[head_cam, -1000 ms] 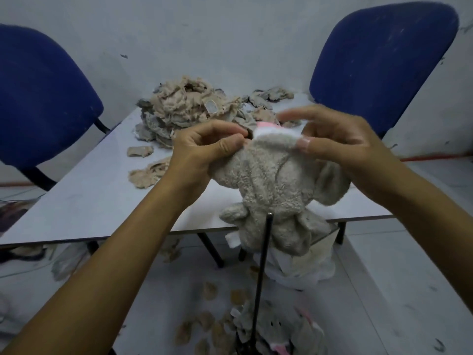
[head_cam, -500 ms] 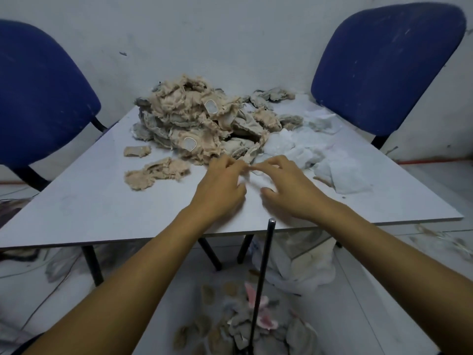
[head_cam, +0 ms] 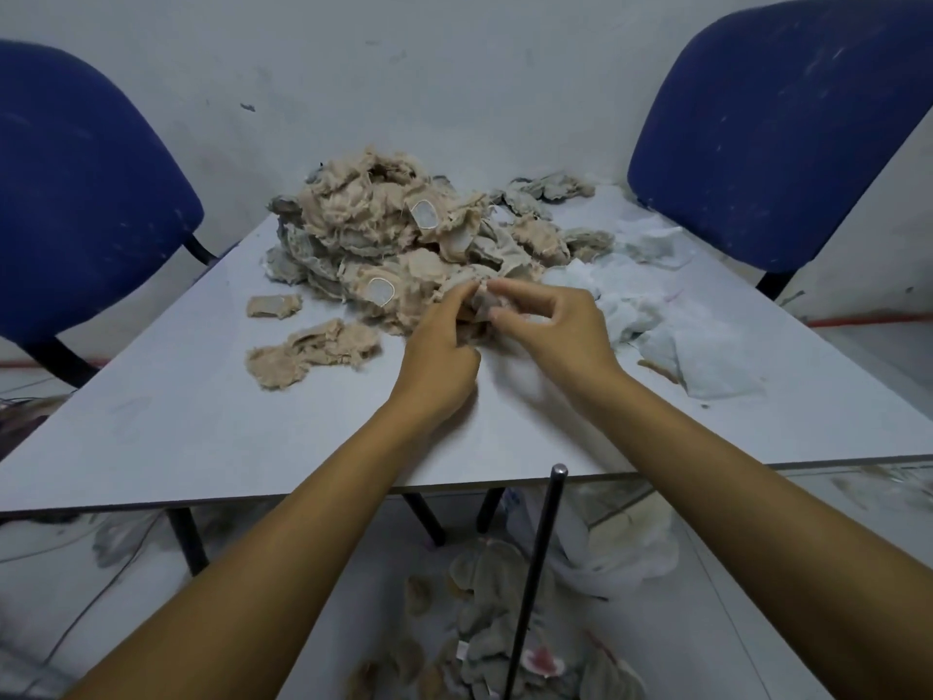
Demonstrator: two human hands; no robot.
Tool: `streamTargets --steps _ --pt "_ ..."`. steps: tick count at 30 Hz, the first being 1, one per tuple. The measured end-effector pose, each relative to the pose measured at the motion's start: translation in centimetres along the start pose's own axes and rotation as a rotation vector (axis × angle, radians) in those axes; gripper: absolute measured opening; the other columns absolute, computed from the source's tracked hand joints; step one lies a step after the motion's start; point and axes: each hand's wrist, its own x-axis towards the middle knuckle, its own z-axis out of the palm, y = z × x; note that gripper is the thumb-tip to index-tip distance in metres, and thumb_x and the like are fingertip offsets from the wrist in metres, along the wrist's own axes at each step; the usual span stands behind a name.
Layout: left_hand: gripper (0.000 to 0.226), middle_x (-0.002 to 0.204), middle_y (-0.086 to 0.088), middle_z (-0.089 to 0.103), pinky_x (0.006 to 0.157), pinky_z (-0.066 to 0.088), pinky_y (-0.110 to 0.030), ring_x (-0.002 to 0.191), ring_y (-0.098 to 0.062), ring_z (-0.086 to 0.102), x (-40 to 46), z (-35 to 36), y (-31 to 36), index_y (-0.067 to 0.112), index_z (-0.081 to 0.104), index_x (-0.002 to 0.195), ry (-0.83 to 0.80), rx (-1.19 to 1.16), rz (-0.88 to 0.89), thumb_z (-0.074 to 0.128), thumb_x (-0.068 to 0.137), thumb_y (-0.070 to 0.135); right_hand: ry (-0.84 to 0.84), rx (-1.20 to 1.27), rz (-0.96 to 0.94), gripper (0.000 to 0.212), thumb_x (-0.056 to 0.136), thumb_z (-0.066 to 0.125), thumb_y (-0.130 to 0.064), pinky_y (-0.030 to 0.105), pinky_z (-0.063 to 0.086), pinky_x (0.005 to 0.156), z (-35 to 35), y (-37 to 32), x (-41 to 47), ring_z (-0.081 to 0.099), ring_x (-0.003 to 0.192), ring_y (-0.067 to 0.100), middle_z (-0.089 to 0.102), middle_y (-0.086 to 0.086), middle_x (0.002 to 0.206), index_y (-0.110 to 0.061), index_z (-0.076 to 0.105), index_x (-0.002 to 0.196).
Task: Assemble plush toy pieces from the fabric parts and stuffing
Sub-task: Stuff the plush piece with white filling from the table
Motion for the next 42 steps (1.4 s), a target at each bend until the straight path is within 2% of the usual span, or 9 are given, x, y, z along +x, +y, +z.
streamTargets --steps 5,10,13,16,22,28,34,38,42 --pt "0.061 0.114 0.0 0.065 0.073 0.056 -0.03 0.093 -0.019 0.066 0.1 0.5 1.2 0.032 0.057 0.127 -0.009 -0.371 -0.113 0.043 0.085 -0.01 0.016 0.39 0.09 0.019 0.081 0.072 -0.001 0.035 0.053 0.073 -1.5 -1.1 0.0 0.062 0.085 0.018 0.068 -0.001 0.085 -0.019 0.071 0.084" --pt "0.029 0.105 -0.012 0.069 0.073 0.061 -0.04 0.093 -0.026 0.07 0.2 0.7 1.9 0.022 0.065 0.11 0.014 -0.872 -0.394 0.049 0.096 0.001 -0.096 0.439 0.423 0.043 0.073 0.055 0.009 0.033 0.051 0.069 -2.0 0.9 -1.4 0.061 0.099 0.03 0.064 0.009 0.104 -0.017 0.053 0.107" --pt "0.046 0.106 -0.013 0.069 0.068 0.06 -0.036 0.083 -0.023 0.073 -0.1 0.6 1.7 0.025 0.063 0.111 0.018 -0.878 -0.283 0.057 0.088 -0.015 -0.116 0.403 0.487 0.072 0.063 0.067 -0.016 0.04 0.054 0.086 -3.0 1.1 -1.5 0.06 0.113 0.03 0.057 0.008 0.127 -0.028 0.046 0.131" --pt "0.065 0.12 -0.015 0.063 0.081 0.059 -0.042 0.1 -0.032 0.068 -0.4 0.7 1.8 0.027 0.062 0.114 -0.022 -0.793 -0.132 0.059 0.076 -0.025 -0.179 0.192 0.517 0.087 0.061 0.079 -0.059 0.045 0.047 0.105 -4.0 0.3 -1.5 0.055 0.121 0.02 0.053 -0.003 0.136 -0.032 0.049 0.138" --pt "0.089 0.14 -0.015 0.049 0.076 0.059 -0.041 0.114 -0.037 0.062 -0.8 0.8 1.6 0.03 0.053 0.129 -0.131 -0.866 -0.058 0.053 0.067 -0.033 -0.081 0.246 0.467 0.009 0.085 0.073 -0.004 0.053 0.053 0.092 -4.0 1.0 -2.5 0.07 0.096 0.036 0.072 0.02 0.098 -0.005 0.068 0.092" --pt "0.076 0.119 -0.007 0.066 0.081 0.06 -0.042 0.106 -0.031 0.068 -0.7 0.3 1.7 0.031 0.05 0.136 -0.172 -0.685 -0.19 0.072 0.076 -0.011 0.075 0.202 0.274 0.026 0.085 0.07 0.002 0.024 0.05 0.059 -4.0 0.6 -2.4 0.06 0.072 0.017 0.062 0.005 0.085 -0.021 0.056 0.084" --pt "0.073 0.117 -0.009 0.059 0.069 0.051 -0.037 0.084 -0.024 0.062 -0.1 -0.4 2.2 0.035 0.052 0.132 -0.283 -0.216 -0.229 0.053 0.076 -0.012 -0.212 -0.714 -0.317 0.062 0.083 0.064 0.002 0.026 0.041 0.089 -5.4 0.1 -3.2 0.044 0.11 0.019 0.042 0.002 0.126 -0.03 0.055 0.135" --pt "0.083 0.13 -0.02 0.05 0.04 0.037 -0.019 0.042 -0.005 0.05 -0.6 -0.7 2.4 0.035 0.038 0.141 -0.295 -0.172 -0.169 0.047 0.075 -0.015 -0.547 -0.673 -0.155 0.058 0.092 0.064 -0.028 0.009 0.035 0.076 -5.6 0.1 -2.9 0.045 0.094 -0.002 0.041 -0.013 0.109 -0.039 0.044 0.145" --pt "0.083 0.136 -0.044 0.037 0.039 0.034 -0.019 0.038 -0.009 0.045 -0.8 -0.8 2.8 0.038 0.043 0.136 -0.312 -0.123 -0.108 0.044 0.076 -0.019 -0.564 -0.637 -0.073 0.053 0.079 0.063 -0.066 0.015 0.036 0.075 -6.3 0.1 -2.4 0.047 0.093 -0.003 0.04 -0.014 0.104 -0.043 0.053 0.126"
